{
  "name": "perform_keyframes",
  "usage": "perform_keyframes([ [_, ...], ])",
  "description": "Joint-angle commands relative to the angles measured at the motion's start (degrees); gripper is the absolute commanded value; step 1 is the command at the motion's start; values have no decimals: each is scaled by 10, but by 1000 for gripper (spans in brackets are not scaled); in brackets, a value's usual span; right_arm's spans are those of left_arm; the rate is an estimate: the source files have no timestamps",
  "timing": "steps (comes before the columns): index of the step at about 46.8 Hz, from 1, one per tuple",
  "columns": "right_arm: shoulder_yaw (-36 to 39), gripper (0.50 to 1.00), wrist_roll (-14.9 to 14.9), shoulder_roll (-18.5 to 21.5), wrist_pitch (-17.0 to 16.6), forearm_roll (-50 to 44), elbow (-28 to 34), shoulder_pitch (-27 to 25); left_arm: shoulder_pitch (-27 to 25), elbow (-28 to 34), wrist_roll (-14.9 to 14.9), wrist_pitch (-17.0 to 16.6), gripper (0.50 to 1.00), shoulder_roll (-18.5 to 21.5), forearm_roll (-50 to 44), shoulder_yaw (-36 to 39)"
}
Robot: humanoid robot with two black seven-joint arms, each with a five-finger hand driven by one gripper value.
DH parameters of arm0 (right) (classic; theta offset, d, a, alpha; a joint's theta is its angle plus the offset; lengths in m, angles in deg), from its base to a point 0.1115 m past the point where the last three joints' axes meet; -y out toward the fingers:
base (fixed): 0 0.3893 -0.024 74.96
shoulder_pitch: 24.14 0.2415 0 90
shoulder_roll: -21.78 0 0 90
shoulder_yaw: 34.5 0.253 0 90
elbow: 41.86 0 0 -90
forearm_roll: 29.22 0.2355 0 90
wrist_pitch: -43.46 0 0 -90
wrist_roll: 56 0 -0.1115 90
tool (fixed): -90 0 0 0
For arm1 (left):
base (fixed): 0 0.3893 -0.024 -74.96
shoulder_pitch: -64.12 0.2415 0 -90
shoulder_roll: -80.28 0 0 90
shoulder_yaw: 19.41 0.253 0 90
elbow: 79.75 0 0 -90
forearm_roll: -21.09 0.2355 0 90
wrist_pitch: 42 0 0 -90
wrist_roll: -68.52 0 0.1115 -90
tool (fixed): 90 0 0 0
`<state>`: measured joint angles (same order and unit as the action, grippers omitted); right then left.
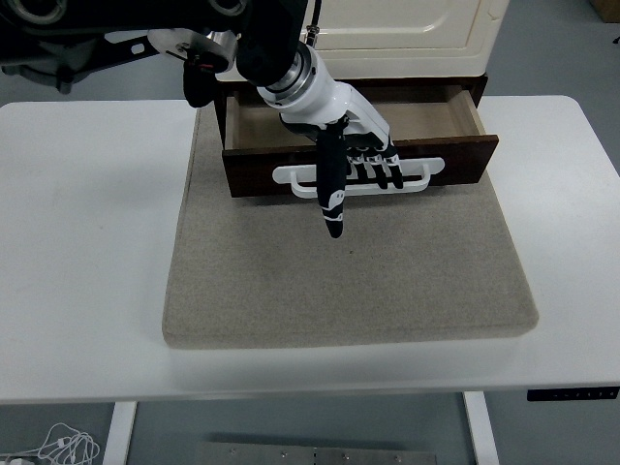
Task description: Open the drawer under the combination cabinet
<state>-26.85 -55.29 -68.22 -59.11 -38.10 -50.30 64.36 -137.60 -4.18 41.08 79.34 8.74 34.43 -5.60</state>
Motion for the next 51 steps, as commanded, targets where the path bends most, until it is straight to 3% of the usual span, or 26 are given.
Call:
perform_keyframes([
  [1, 0, 926, 0, 0, 0, 0, 0, 0, -1, 5, 0, 4, 1000, 2, -2, -3],
  [28, 0, 926, 0, 0, 0, 0, 0, 0, -3, 16, 0, 37, 1000, 23, -9, -59],
  [37, 0, 926, 0, 0, 0, 0, 0, 0, 5, 11, 4, 37, 1000, 33, -9, -149],
  [51, 0, 926, 0, 0, 0, 0, 0, 0, 66, -60, 5, 29, 1000, 43, 3, -381],
])
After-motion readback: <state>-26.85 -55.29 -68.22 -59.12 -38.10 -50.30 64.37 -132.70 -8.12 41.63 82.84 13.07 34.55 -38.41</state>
